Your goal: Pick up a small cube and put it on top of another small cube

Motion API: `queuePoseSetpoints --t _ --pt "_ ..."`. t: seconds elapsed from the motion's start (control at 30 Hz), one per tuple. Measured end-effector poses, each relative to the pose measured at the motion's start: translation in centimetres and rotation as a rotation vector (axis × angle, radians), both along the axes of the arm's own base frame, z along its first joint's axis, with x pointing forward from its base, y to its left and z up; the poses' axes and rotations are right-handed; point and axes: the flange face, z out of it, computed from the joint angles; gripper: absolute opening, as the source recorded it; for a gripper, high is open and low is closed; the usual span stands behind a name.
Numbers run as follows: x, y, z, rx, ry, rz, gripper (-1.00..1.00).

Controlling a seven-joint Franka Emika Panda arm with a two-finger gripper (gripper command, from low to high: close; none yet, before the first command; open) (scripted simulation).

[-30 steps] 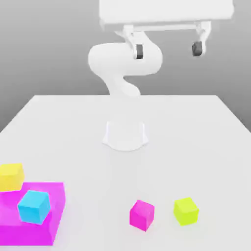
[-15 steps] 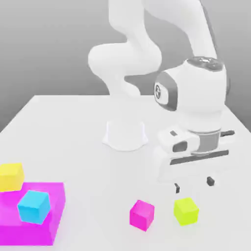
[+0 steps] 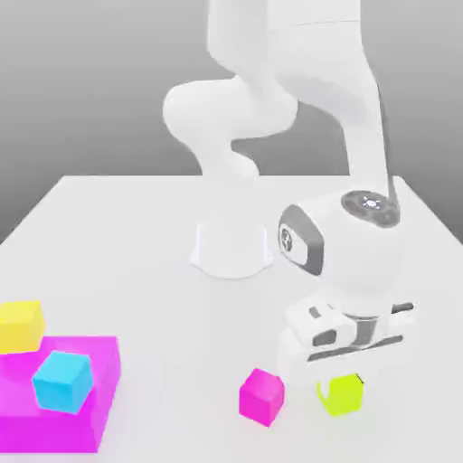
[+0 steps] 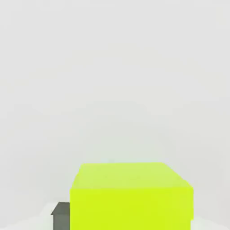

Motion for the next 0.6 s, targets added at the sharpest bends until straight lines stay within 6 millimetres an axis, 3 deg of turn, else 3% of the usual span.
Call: queuePoseSetpoints --t 0.1,0.13,0.3,0.37,0.4,0.43,0.5,0.53,0.6 --pt "0.0 -0.4 3.1 0.0 0.0 0.001 -1.0" --pt "0.3 -1.5 4.0 -0.001 0.0 0.004 -1.0" --pt "1.4 -10.8 7.6 -0.001 0.001 -0.006 -1.0" --pt "1.6 -14.0 7.3 0.0 0.001 -0.038 -1.0" --pt "1.6 -14.3 6.5 0.0 0.001 -0.038 -1.0" --pt "1.5 -12.6 5.5 0.0 0.001 0.009 -1.0" --pt "1.4 -12.0 3.4 0.0 0.001 0.027 -1.0" --pt "1.3 -11.9 2.5 0.0 0.001 0.029 1.0" --pt "1.3 -11.9 2.5 0.0 0.001 0.029 1.0"
